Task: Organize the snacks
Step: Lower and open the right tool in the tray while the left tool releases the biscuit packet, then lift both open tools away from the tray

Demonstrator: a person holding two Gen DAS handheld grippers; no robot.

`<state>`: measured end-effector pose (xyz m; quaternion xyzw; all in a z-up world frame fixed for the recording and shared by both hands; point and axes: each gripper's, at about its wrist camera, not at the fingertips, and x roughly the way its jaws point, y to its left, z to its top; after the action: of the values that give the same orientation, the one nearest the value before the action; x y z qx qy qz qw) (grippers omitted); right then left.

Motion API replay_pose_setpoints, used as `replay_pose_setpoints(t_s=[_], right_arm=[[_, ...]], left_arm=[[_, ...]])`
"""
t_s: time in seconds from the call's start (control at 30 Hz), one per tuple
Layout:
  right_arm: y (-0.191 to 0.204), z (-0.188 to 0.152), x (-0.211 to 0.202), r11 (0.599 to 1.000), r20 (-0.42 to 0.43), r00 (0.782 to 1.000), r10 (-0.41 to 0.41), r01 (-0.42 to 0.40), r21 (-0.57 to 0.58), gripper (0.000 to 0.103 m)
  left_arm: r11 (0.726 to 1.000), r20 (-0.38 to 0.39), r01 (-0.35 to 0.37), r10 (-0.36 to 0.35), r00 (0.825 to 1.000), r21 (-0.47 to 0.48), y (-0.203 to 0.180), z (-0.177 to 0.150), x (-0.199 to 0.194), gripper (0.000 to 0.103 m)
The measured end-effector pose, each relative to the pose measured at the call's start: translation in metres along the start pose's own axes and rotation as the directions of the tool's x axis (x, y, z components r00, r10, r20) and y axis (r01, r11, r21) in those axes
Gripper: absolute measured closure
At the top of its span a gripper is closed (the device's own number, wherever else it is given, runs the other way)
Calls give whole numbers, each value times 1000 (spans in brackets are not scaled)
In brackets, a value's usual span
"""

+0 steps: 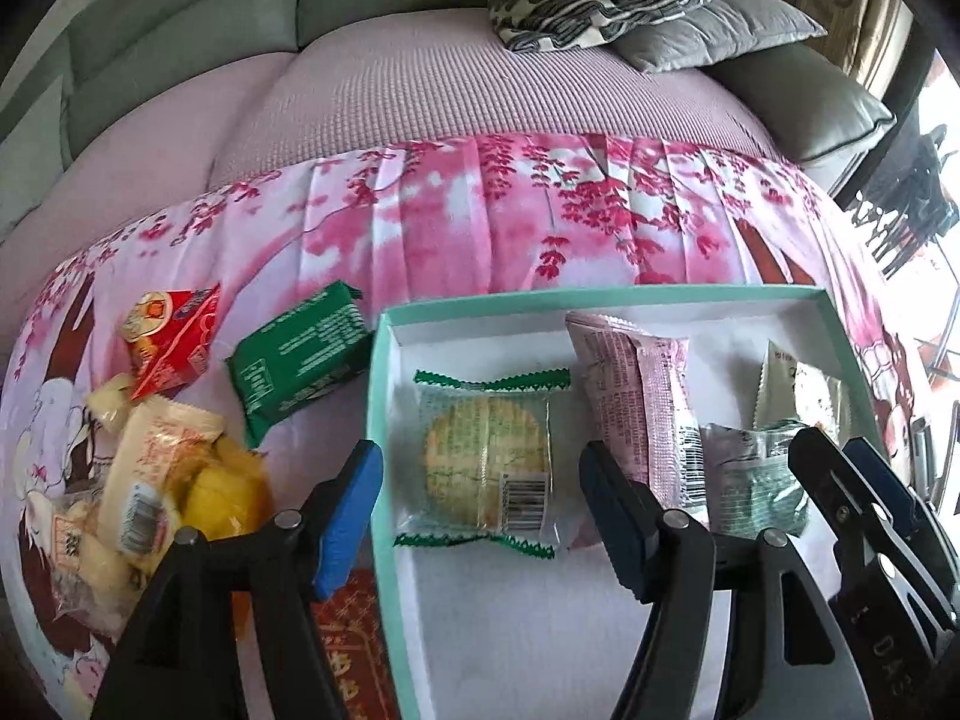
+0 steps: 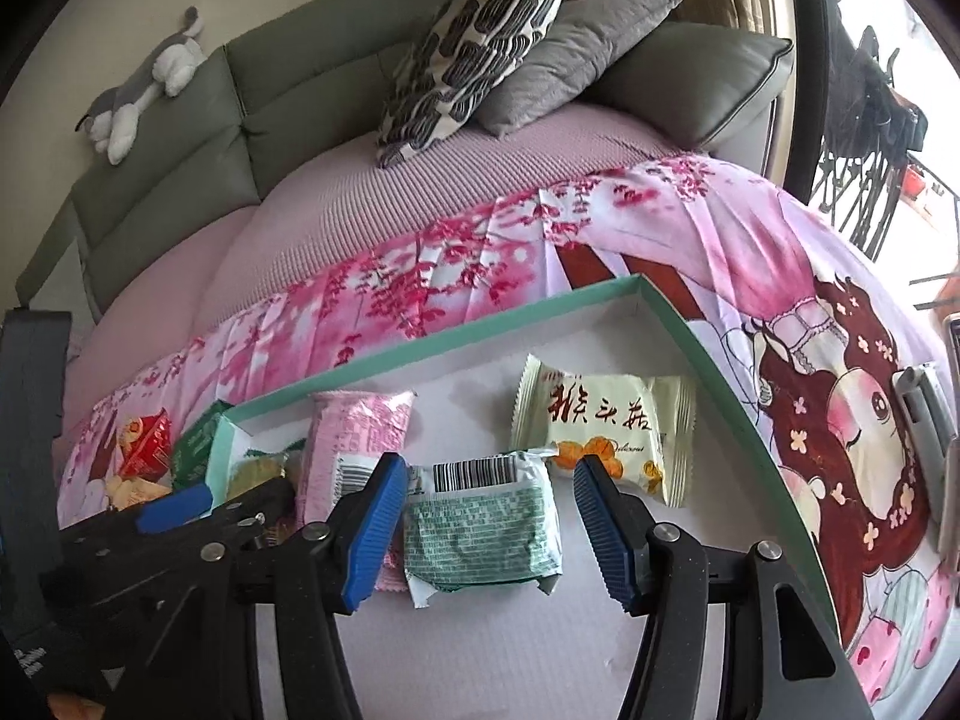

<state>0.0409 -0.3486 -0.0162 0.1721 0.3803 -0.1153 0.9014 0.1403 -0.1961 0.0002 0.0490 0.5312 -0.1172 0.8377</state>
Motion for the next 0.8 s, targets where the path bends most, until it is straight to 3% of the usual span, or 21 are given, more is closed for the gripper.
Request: replay_pose_setpoints(t_s=[0.1, 0.2, 0.37, 0.43, 0.6, 0.8], right_arm=[[-2, 0, 1, 1000, -7, 1000, -8, 8, 4, 41], [-3, -1, 4, 1000, -25, 1000, -14, 15, 6, 40], [-1, -3, 5, 999, -26, 999, -34, 33, -20, 25], [0, -3, 5, 999, -24, 999, -30, 29, -27, 21], [3, -4, 4, 999, -20, 999, -34, 33, -42, 3], [2, -4, 4, 998, -20, 999, -34, 33, -45, 0]], left_arm=[[1000, 5, -17, 17, 1000, -15, 4, -1, -8, 33], [997, 7, -65, 66, 998, -34, 11, -1, -14, 22], [983, 16, -163, 165, 986, -78, 27, -4, -16, 18], [978, 15, -187, 189, 982, -95, 32, -6, -15, 12], [969, 20, -210, 214, 977, -133, 42, -14, -14, 9], [962, 44, -217, 227, 973, -163, 50, -22, -14, 7]])
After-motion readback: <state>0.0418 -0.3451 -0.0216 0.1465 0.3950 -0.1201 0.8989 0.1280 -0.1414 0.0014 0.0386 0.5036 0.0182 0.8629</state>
